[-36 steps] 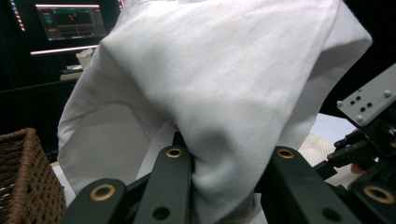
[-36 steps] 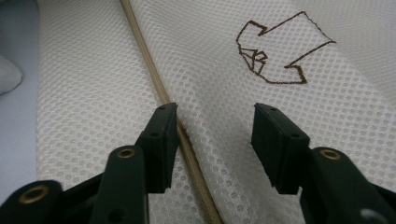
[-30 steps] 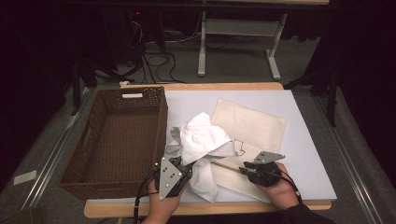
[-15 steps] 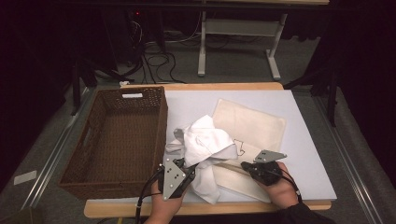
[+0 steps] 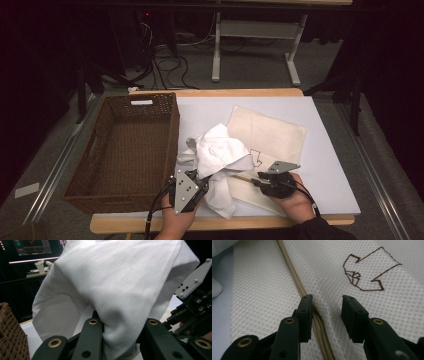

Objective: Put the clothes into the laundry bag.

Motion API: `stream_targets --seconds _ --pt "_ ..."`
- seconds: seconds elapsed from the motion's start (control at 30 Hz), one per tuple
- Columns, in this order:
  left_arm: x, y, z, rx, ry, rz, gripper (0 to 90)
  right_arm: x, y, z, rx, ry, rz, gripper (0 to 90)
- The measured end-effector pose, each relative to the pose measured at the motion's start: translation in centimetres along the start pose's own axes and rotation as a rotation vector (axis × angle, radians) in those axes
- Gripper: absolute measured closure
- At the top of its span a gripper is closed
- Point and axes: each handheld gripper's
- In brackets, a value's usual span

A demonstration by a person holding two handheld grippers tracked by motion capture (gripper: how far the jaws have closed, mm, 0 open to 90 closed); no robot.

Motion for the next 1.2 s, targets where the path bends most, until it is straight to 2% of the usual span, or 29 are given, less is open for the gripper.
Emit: stream_targets --seconds 0.1,0.17,0.27,0.3,0.6,0.83,0.9,0.97,1.03,1.1,1.2 --pt "-0.1 0.0 0.1 0.004 0.002 0.003 77.7 -0.1 0.0 0.0 -0.002 0.008 -0.029 79.2" --pt "-0.2 0.0 0.1 0.005 0.005 0.004 77.7 0.0 0.0 0.0 -0.001 -0.002 -0.030 84.9" --pt "-0.3 0.0 0.1 0.004 0.006 0.006 77.7 -0.2 -0.4 -0.1 -0.007 0.003 -0.034 87.9" --pt "-0.3 0.0 0.1 0.005 0.007 0.005 77.7 -0.1 -0.5 -0.2 -0.016 0.004 -0.023 87.9" --pt "-0.6 0.1 0.3 0.011 0.014 0.004 77.7 0.1 -2.4 -0.9 -0.114 -0.018 -0.025 88.2" --pt "-1.5 0.7 0.7 0.031 0.033 0.013 77.7 0.3 -4.0 -1.7 -0.190 -0.030 -0.024 88.3" --pt "-1.8 0.9 0.8 0.027 0.053 0.011 77.6 0.3 -4.6 -1.9 -0.214 -0.039 -0.021 88.3" --pt "-2.3 1.1 1.0 0.044 0.047 0.023 77.6 0.4 -5.1 -2.1 -0.242 -0.037 -0.022 88.4" --pt "-2.6 1.3 1.1 0.049 0.065 0.025 77.7 0.4 -5.6 -2.4 -0.264 -0.040 -0.021 88.4" --pt "-2.7 1.5 1.2 0.052 0.078 0.017 77.6 0.4 -6.0 -2.6 -0.284 -0.042 -0.020 88.5" --pt "-2.3 1.8 1.3 0.049 0.069 -0.005 77.7 0.4 -6.5 -2.9 -0.316 -0.051 -0.016 88.4"
Point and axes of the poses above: each handheld gripper's, and its own axes: y roughly forward along the jaws, z roughly out of its underside, x roughly to its left, and after that the axes turned 13 degrees about -z, right-handed
